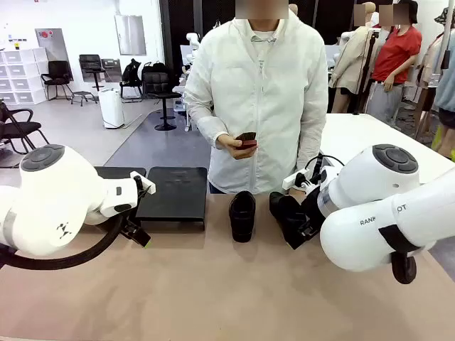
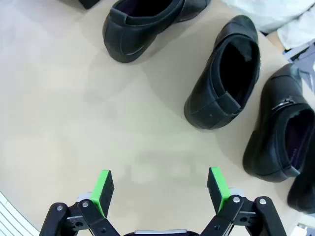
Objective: Organize the shoes by placing them on the stand.
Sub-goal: Pick up one Shoe and place it in the middle of the table.
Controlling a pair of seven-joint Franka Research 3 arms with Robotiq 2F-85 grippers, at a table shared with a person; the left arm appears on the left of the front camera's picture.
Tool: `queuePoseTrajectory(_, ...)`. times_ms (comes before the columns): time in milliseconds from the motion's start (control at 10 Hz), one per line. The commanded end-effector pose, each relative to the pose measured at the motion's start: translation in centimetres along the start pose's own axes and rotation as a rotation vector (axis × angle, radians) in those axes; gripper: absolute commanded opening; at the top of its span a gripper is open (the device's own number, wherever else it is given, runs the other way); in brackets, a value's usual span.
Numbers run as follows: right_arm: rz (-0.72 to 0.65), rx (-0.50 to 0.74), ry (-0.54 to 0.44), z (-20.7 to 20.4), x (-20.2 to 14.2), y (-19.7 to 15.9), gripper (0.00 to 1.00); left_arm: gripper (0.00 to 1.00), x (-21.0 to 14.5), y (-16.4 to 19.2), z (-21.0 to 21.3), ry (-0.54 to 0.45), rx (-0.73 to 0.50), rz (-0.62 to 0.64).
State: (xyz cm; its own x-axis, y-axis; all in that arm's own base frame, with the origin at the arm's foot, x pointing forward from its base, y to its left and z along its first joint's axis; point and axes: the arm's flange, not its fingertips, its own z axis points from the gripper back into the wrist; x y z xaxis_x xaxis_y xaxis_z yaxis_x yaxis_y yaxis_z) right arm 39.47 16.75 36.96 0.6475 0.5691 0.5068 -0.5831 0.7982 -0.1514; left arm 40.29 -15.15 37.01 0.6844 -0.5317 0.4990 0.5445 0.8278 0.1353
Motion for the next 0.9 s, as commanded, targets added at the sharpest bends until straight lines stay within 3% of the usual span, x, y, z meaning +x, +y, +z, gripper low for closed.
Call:
queuePoseTrajectory(0, 0.000, 0.000, 0.000, 0.00, 0.00, 0.00, 1.00, 1.00, 0.01, 0.00, 0.03, -0.001, 0.000, 0.000)
queuePoseTrajectory(800, 0.000, 0.000, 0.000, 0.00, 0.00, 0.00, 1.00, 1.00, 0.01, 0.00, 0.03, -0.001, 0.000, 0.000)
